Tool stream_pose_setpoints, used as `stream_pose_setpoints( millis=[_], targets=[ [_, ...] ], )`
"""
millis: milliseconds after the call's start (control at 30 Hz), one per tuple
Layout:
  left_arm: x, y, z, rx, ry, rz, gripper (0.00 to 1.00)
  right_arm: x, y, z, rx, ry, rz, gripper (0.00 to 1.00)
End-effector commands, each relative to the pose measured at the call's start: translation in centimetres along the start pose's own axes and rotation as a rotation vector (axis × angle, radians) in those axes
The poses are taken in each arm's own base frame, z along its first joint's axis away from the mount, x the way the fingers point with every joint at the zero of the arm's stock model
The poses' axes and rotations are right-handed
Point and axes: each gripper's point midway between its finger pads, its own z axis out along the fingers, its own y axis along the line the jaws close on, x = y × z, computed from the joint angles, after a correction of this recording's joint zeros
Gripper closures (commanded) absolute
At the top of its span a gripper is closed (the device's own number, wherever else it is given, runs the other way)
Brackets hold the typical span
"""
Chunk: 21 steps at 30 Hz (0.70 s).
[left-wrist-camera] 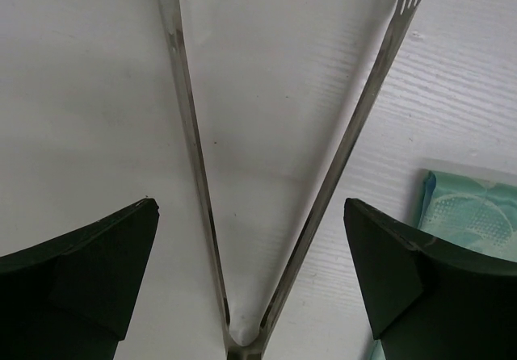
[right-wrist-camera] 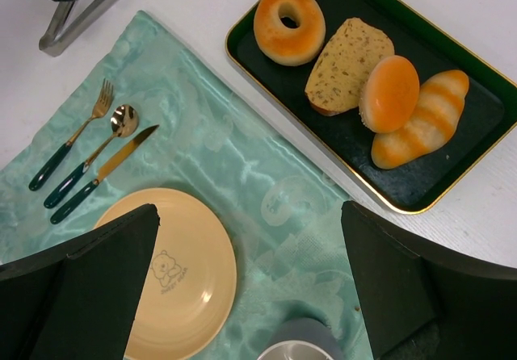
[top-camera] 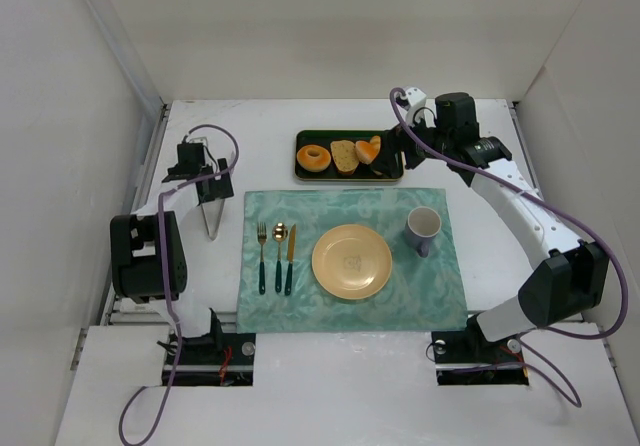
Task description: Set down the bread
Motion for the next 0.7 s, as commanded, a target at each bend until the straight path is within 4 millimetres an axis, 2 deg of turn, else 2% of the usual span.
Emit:
stream_pose_setpoints(
  millis=[0, 467, 667],
  targets=[
    [-1.7, 0.2, 0.2, -0.006, -0.020, 0.004, 0.01, -2.7, 0.5, -1.0, -0.013, -0.069, -0.050, 0.00],
    [0.6, -0.6, 2.2, 0.033, 0.074, 0.032, 0.03, -2.9, 0.6, -1.3, -0.013, -0.077, -0.055, 0.00],
    [1.0, -0.6, 2.6, 0.046, 0.096, 0.035, 0.09, -3.1, 0.7, -1.6, -0.012, -0.085, -0.059, 0.00]
  ],
)
